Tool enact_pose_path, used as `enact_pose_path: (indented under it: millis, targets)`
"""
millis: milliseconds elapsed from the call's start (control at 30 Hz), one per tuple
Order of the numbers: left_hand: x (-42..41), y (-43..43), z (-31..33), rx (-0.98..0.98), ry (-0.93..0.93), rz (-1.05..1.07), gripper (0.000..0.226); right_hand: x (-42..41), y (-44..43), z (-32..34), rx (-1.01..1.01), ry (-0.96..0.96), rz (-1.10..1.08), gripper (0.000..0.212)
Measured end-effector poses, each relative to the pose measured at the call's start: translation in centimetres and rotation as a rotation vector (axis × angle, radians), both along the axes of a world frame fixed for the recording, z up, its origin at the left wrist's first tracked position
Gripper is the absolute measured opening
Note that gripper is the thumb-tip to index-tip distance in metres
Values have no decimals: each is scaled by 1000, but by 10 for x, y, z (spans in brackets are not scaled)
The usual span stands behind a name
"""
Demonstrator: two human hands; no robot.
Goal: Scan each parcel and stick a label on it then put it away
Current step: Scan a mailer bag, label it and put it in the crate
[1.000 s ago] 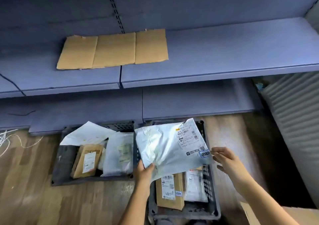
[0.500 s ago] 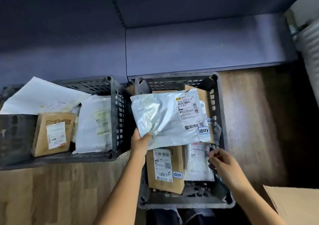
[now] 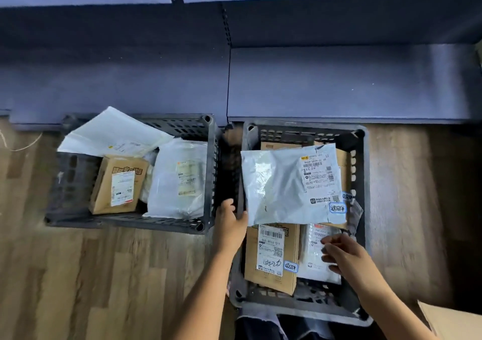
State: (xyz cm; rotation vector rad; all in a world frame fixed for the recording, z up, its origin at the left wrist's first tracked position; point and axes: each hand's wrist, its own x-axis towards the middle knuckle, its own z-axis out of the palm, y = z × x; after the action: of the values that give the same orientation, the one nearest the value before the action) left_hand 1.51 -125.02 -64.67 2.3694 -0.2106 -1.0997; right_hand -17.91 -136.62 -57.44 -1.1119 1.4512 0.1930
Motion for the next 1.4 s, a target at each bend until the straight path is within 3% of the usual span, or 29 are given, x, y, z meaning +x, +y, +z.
enact_pose_path:
  millis: [300, 433, 667, 800, 933, 1100, 1267, 1400]
  targets:
    - [57, 74, 91, 30, 5, 85, 21, 106, 37, 84, 48, -130, 191, 9]
    - [98, 107, 107, 49, -25, 93, 27, 147, 62, 96, 113, -130, 250, 10]
    - [236, 131, 81, 114, -168, 39, 33, 242, 89, 61, 108, -73, 160, 14]
    - [317, 140, 60, 178, -322, -67, 36, 304, 121, 28, 90, -53, 257, 17]
    - [389, 150, 33, 188, -404, -2, 47, 368, 151, 3, 115, -83, 328, 16]
    - [430, 150, 5, 188, -488, -177, 43, 417, 170, -19, 123, -99, 373, 16]
    - [436, 144, -15, 379, -528, -593, 33, 429, 170, -31, 118, -48, 404, 15]
    - [431, 134, -20, 389, -504, -593, 33, 432, 167, -34, 93, -33, 405, 14]
